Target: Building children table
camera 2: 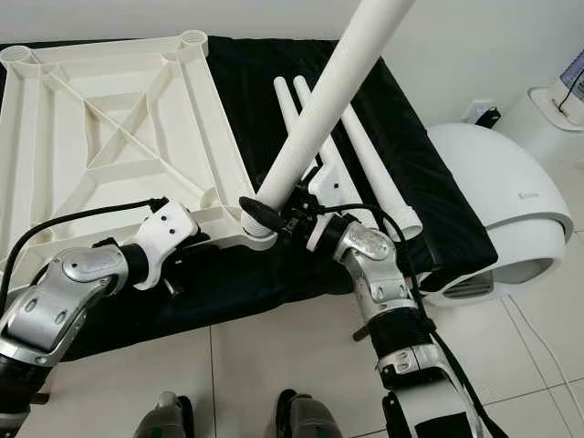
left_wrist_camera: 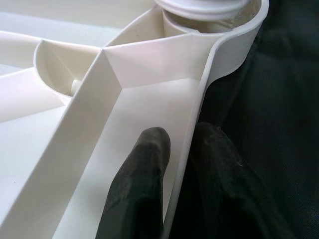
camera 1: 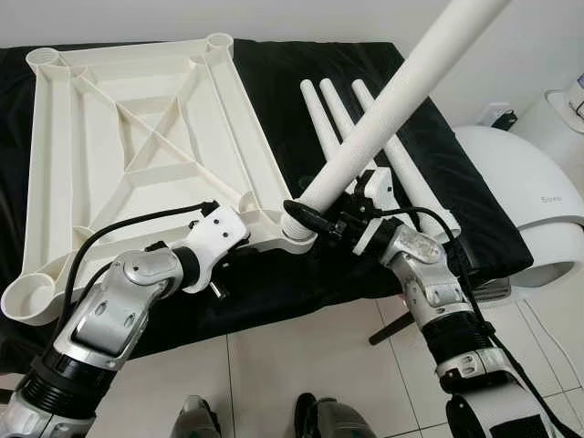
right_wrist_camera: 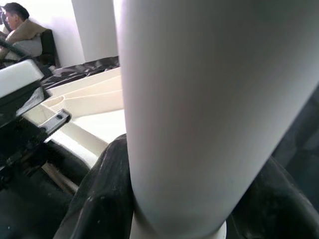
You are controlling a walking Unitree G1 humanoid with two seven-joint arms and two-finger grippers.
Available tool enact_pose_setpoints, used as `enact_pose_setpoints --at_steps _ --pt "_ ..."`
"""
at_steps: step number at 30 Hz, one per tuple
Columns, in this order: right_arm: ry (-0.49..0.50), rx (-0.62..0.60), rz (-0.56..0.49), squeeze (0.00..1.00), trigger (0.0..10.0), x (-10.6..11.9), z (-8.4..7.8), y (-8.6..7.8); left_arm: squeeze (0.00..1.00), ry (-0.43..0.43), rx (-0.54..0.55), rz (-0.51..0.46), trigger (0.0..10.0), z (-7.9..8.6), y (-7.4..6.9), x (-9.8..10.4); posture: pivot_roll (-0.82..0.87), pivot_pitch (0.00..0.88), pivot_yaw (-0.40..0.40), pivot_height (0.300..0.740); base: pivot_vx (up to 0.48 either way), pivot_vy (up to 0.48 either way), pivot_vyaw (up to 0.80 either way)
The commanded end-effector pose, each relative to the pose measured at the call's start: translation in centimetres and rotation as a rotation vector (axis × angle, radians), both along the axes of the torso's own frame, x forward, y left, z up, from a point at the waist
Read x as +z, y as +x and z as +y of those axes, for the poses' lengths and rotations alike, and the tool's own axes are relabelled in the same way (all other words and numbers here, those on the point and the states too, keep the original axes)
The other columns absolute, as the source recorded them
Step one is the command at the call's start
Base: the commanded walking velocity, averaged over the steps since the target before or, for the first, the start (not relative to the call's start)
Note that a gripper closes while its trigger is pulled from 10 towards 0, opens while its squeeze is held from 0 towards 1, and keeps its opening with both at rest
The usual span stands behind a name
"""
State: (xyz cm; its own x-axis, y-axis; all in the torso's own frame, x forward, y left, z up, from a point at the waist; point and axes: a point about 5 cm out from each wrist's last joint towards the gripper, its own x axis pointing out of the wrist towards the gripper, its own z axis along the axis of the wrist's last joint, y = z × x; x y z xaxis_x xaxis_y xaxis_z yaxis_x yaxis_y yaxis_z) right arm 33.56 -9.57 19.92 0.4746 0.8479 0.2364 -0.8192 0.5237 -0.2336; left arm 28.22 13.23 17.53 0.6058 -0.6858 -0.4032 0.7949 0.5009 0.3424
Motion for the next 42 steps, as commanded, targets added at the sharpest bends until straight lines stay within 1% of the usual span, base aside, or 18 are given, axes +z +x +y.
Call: enact_pose_setpoints --at_steps 1,2,4,8,10,14,16,26,30,33,37,38,42 --pt "-0.047 -0.013 0.051 0.00 10.0 -0.7 -0.5 0.4 0.00 -0.016 -0.022 0.023 10.0 -0.5 -0.5 -0.4 0.08 0.184 -0.098 0.740 0.000 0.000 0.00" --pt "-0.053 -0.005 0.057 0.00 10.0 -0.7 -0.4 0.5 0.00 -0.016 -0.021 0.023 10.0 -0.5 -0.5 -0.4 0.08 0.184 -0.098 0.740 0.000 0.000 0.00" --pt "-0.091 0.032 0.099 0.00 10.0 -1.0 -0.2 0.6 0.00 -0.017 -0.017 0.023 10.0 -0.5 -0.6 -0.4 0.09 0.187 -0.104 0.740 0.000 0.000 0.00" --pt "-0.130 0.043 0.125 0.00 10.0 -1.4 -0.2 0.7 0.00 -0.018 -0.011 0.023 10.0 -0.4 -0.6 -0.4 0.09 0.189 -0.107 0.740 0.000 0.000 0.00" --pt "-0.142 0.058 0.154 0.00 10.0 -1.8 -0.2 0.6 0.00 -0.019 -0.007 0.023 10.0 -0.3 -0.7 -0.4 0.09 0.192 -0.107 0.740 0.000 0.000 0.00" --pt "-0.150 0.070 0.172 0.00 10.0 -2.0 -0.2 0.5 0.00 -0.018 -0.002 0.023 10.0 -0.2 -0.7 -0.4 0.09 0.196 -0.107 0.740 0.000 0.000 0.00" --pt "-0.167 0.072 0.198 0.00 10.0 -2.4 -0.4 0.5 0.00 -0.019 -0.002 0.023 10.0 -0.2 -0.7 -0.4 0.09 0.198 -0.104 0.740 0.000 0.000 0.00" --pt "-0.216 0.090 0.209 0.00 10.0 -2.8 -0.8 0.2 0.00 -0.020 0.001 0.021 10.0 -0.2 -0.7 -0.3 0.09 0.201 -0.104 0.740 0.000 0.000 0.00" --pt "-0.253 0.077 0.219 0.00 10.0 -3.1 -1.3 0.4 0.00 -0.021 0.003 0.020 10.0 -0.2 -0.7 -0.3 0.09 0.203 -0.103 0.740 0.000 0.000 0.00" --pt "-0.254 0.076 0.220 0.00 10.0 -3.1 -1.3 0.4 0.00 -0.021 0.003 0.020 10.0 -0.2 -0.7 -0.3 0.09 0.203 -0.103 0.740 0.000 0.000 0.00" --pt "-0.261 0.077 0.216 0.00 10.0 -3.2 -1.0 0.4 0.00 -0.021 0.003 0.021 10.0 -0.2 -0.7 -0.3 0.09 0.204 -0.103 0.740 0.000 0.000 0.00" --pt "-0.260 0.086 0.212 0.00 10.0 -3.4 -0.5 0.2 0.00 -0.023 0.004 0.021 10.0 -0.2 -0.6 -0.3 0.09 0.205 -0.104 0.740 0.000 0.000 0.00" --pt "-0.262 0.090 0.211 0.00 10.0 -3.5 -0.1 0.1 0.00 -0.023 0.007 0.020 10.0 -0.2 -0.7 -0.3 0.09 0.206 -0.106 0.740 0.000 0.000 0.00"
